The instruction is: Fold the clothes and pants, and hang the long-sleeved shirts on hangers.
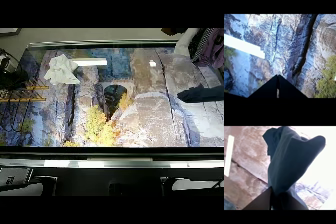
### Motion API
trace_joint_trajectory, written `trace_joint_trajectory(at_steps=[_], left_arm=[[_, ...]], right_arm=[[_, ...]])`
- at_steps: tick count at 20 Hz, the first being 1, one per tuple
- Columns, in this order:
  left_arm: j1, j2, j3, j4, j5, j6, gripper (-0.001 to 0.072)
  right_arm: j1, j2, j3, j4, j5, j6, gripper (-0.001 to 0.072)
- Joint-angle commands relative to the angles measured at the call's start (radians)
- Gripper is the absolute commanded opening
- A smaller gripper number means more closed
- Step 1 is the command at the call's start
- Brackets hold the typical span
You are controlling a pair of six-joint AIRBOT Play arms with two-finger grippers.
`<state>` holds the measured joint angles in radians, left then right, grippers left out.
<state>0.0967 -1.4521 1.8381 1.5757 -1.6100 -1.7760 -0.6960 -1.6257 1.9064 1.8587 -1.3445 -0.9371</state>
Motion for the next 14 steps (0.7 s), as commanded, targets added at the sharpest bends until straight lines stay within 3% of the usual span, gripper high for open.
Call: trace_joint_trajectory(at_steps=[1,6,14], left_arm=[[0.002,0.0,0.0,0.0,-0.003,0.0,0.0016],[0.002,0.0,0.0,0.0,-0.026,0.0,0.0016],[0.002,0.0,0.0,0.0,-0.048,-0.001,0.0016]], right_arm=[[-0.017,0.025,-0.002,-0.152,-0.138,0.008,0.0028],[-0.017,0.081,-0.164,-0.346,-0.22,-0.063,0.0028],[-0.017,0.335,-0.782,-0.441,0.039,0.044,0.0029]])
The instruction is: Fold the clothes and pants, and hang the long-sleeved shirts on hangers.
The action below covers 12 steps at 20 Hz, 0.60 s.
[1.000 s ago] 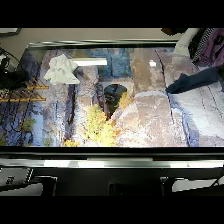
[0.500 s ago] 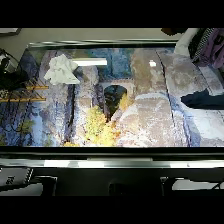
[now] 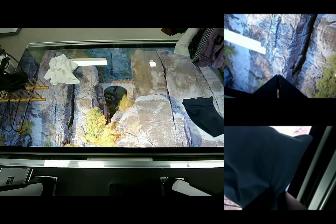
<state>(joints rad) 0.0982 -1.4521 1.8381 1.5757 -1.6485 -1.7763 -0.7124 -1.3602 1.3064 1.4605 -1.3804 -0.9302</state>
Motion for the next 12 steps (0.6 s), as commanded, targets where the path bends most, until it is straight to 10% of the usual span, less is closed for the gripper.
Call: trace_joint_trajectory(at_steps=[1,12], left_arm=[[0.0,0.0,0.0,0.0,-0.01,0.0,0.0016],[0.0,0.0,0.0,0.0,-0.011,0.0,0.0016]], right_arm=[[-0.001,0.08,-0.224,-0.054,0.085,0.04,0.003],[-0.001,0.127,-0.414,-0.229,0.017,0.074,0.0031]])
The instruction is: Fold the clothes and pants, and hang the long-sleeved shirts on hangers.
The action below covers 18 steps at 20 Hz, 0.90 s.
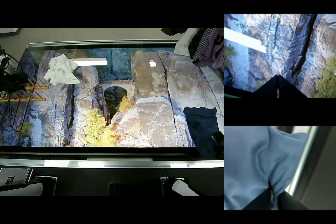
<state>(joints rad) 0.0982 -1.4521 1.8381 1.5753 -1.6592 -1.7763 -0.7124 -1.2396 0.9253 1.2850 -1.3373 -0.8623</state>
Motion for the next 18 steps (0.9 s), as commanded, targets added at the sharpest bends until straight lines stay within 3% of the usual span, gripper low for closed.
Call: trace_joint_trajectory(at_steps=[1,4,8,11,12,15,16,17,18], left_arm=[[0.0,0.0,0.0,0.0,0.0,0.0,0.0016],[0.0,0.0,0.0,0.0,0.0,0.0,0.0016],[0.0,0.0,0.0,0.0,-0.002,-0.003,0.0016],[0.0,0.0,0.0,0.0,-0.002,-0.005,0.0017],[0.0,0.0,0.0,0.0,-0.002,-0.004,0.0017],[0.0,0.0,0.0,0.0,-0.002,-0.004,0.0018],[0.0,-0.001,0.0,0.0,0.0,-0.003,0.0018],[0.0,-0.003,0.0,-0.002,0.003,-0.003,0.0017],[-0.003,-0.005,0.0,-0.004,0.003,0.004,0.0016]], right_arm=[[-0.001,0.006,-0.034,-0.063,-0.027,0.005,0.0031],[-0.001,0.006,-0.034,-0.086,-0.042,0.006,0.0063],[-0.001,0.007,-0.034,-0.192,-0.095,0.004,0.027],[-0.001,0.024,-0.032,-0.139,-0.081,-0.017,0.0421],[-0.001,0.042,-0.015,-0.104,-0.059,-0.015,0.0424],[-0.001,0.106,0.126,0.137,0.106,-0.095,0.0417],[0.001,0.124,0.19,0.304,0.209,-0.177,0.0394],[0.021,0.13,0.257,0.473,0.291,-0.272,0.0322],[0.066,0.127,0.317,0.584,0.335,-0.36,0.0323]])
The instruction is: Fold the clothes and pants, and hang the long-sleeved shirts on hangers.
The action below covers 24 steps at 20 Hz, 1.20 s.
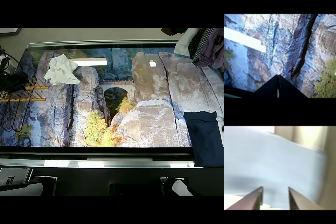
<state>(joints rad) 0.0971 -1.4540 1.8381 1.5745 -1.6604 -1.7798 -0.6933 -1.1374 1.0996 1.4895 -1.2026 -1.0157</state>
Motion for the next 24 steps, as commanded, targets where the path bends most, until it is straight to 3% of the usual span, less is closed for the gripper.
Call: trace_joint_trajectory(at_steps=[1,4,6,7,9,10,24], left_arm=[[-0.008,-0.003,-0.005,-0.003,0.004,0.03,0.0014],[-0.056,0.024,-0.067,-0.003,0.013,0.064,0.0013],[-0.111,0.085,-0.168,-0.003,0.082,0.079,0.0013],[-0.142,0.129,-0.234,-0.002,0.136,0.079,0.0014],[-0.188,0.206,-0.342,-0.002,0.218,0.079,0.0015],[-0.2,0.23,-0.375,-0.002,0.23,0.079,0.0015],[-0.204,0.237,-0.402,-0.003,0.181,0.068,0.0016]], right_arm=[[0.117,0.021,0.192,0.418,0.217,-0.276,0.0322],[0.424,0.011,0.233,0.363,0.18,-0.405,0.0315],[0.628,-0.009,0.233,0.251,0.12,-0.406,0.029],[0.723,-0.018,0.233,0.187,0.097,-0.406,0.0243],[0.865,-0.024,0.233,0.08,0.077,-0.406,0.0065],[0.91,-0.024,0.233,0.051,0.079,-0.405,0.0032],[0.971,-0.024,0.233,0.042,0.078,-0.388,0.0032]])
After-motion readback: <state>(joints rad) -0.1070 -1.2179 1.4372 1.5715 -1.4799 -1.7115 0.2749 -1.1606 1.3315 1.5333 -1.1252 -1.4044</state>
